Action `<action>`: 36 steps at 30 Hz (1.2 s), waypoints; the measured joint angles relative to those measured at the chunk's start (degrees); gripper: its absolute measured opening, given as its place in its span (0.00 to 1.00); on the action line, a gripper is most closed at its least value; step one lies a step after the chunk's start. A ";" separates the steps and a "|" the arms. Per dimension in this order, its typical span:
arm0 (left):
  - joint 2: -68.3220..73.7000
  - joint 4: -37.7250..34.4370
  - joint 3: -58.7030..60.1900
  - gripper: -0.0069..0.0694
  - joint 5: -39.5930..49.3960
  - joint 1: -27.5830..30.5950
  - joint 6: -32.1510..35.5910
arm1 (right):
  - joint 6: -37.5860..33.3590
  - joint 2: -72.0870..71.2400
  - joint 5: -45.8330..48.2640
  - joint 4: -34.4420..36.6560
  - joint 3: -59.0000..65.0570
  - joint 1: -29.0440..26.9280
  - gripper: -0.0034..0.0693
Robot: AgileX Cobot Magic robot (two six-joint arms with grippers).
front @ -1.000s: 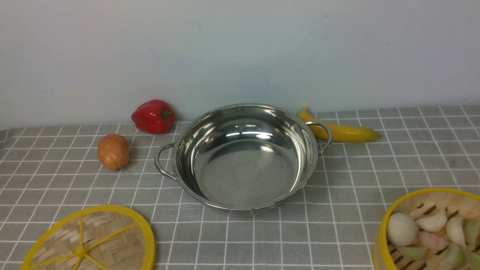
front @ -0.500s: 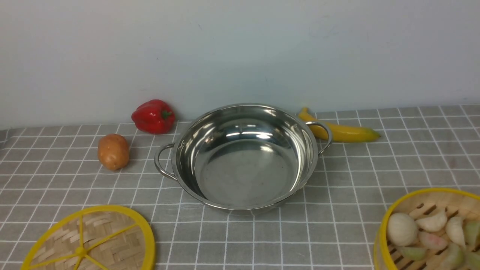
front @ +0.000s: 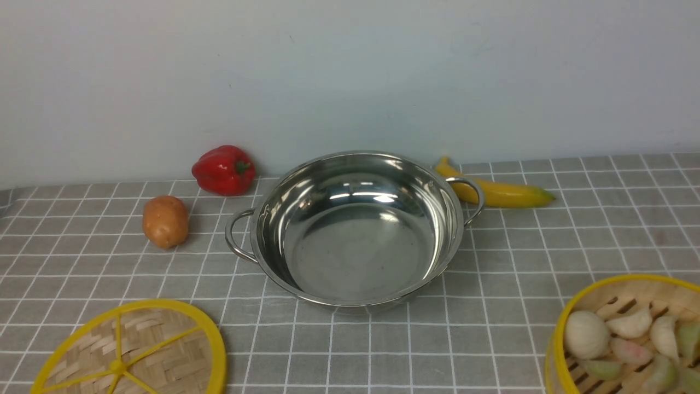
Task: Place the steamer in the pot on the grey tablecloth, and put the lid on the steamer.
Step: 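Reach for and grasp the rim of the bamboo steamer holding the buns with the right gripper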
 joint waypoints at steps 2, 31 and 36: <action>0.00 0.00 0.00 0.41 0.00 0.00 0.00 | 0.88 0.00 -1.70 0.81 0.00 0.00 0.38; 0.00 0.00 0.00 0.41 -0.05 0.00 0.00 | -21.33 4.32 27.58 21.71 -30.29 0.00 0.38; 0.00 0.00 0.00 0.41 -0.05 0.00 0.00 | -41.79 14.84 39.93 32.32 -32.01 0.00 0.38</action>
